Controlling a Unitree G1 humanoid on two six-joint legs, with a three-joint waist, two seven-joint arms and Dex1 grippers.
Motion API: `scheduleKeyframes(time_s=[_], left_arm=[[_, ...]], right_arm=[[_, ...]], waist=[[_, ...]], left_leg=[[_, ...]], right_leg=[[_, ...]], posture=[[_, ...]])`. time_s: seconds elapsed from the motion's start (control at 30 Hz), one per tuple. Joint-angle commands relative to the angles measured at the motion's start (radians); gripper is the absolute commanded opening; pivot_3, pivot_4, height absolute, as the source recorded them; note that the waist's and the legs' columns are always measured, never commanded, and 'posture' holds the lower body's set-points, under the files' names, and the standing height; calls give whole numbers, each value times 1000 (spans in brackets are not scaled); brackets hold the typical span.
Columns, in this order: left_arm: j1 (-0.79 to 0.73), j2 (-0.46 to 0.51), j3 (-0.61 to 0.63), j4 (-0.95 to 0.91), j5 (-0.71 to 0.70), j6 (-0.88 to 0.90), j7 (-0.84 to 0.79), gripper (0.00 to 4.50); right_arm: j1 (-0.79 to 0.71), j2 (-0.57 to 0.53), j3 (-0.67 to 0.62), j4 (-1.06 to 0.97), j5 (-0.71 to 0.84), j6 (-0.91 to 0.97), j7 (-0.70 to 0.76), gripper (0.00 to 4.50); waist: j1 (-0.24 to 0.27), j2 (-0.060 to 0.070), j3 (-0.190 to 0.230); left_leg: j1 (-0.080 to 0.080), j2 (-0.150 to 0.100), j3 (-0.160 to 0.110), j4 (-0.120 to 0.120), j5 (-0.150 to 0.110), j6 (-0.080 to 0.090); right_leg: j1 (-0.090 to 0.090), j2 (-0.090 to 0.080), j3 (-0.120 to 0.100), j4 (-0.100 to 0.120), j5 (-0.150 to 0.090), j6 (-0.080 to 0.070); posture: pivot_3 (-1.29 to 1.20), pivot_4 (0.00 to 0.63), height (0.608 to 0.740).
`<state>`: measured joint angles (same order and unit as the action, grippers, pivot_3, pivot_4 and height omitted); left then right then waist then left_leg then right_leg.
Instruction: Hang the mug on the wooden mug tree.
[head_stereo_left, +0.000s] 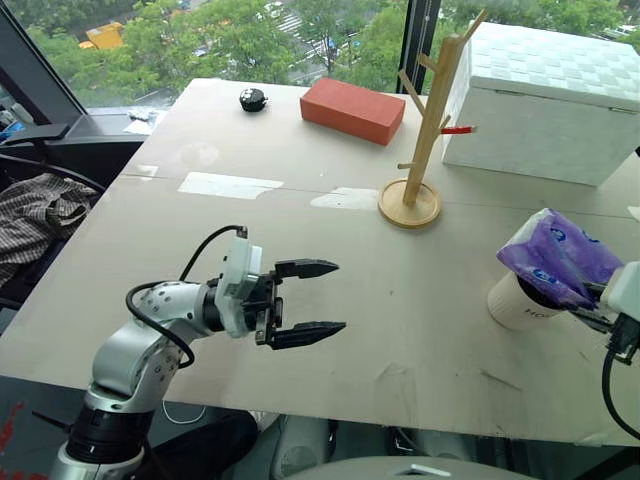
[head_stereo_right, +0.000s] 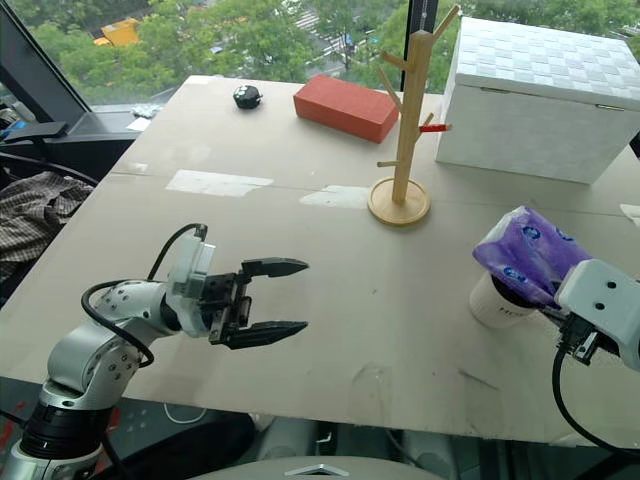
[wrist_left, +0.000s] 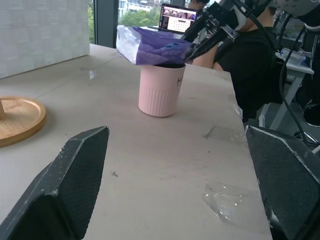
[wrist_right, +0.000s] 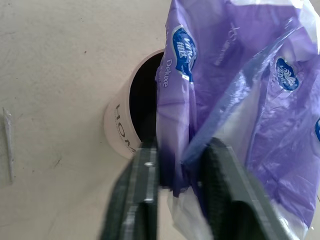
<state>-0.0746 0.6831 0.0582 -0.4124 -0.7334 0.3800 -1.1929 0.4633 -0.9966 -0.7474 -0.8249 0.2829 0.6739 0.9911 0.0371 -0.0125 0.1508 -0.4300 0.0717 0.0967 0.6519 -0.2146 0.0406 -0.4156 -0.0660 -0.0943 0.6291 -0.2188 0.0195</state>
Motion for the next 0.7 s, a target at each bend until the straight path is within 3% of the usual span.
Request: scheduleKeyframes(time_s=[0.03, 0.23, 0.4, 0.47, 0.57, 0.7], left_arm=[[0, 10, 27, -25, -21, -11, -12, 4500], [-8, -5, 18, -25, -19, -16, -14, 4500], [-35, -26, 9, -12, -17, -22, -9, 4500], [-48, -40, 7, -9, -21, -20, -6, 4500], [-75, -63, 5, -10, -29, -18, 4, 4500], [-109, -86, 16, -19, -55, -9, 25, 4500]], right_arm=[[-13, -5, -40, -9, 18, 22, 21, 24], [-166, 35, -196, 53, 168, 130, -1, 24], [-244, 8, -222, 218, 114, 82, -51, 24], [-278, -34, -131, 347, 30, 3, -101, 24], [-404, -95, 120, 656, -105, -160, -176, 24], [-601, -87, 370, 974, -205, -333, -187, 24]], waist=[[0, 0, 0], [0, 0, 0], [2, 0, 0], [1, 0, 0], [-15, 0, 0], [-28, -1, -1]], left_leg=[[0, 0, 0, 0, 0, 0], [0, 0, 0, 0, 0, 0], [0, -1, 0, 0, 0, 0], [0, -1, 0, 0, 0, 0], [2, -3, 2, 1, 0, 0], [3, -4, 3, 1, 0, 1]], right_leg=[[0, 0, 0, 0, 0, 0], [0, 0, 0, 0, 0, 0], [0, 0, 0, 0, 0, 0], [1, 0, 0, 0, 0, 0], [1, 1, 2, 1, 0, 0], [1, 3, 7, 3, 0, 0]], posture=[[0, 150, 740], [0, 150, 740], [0, 150, 740], [0, 150, 740], [0, 150, 740], [0, 150, 740]])
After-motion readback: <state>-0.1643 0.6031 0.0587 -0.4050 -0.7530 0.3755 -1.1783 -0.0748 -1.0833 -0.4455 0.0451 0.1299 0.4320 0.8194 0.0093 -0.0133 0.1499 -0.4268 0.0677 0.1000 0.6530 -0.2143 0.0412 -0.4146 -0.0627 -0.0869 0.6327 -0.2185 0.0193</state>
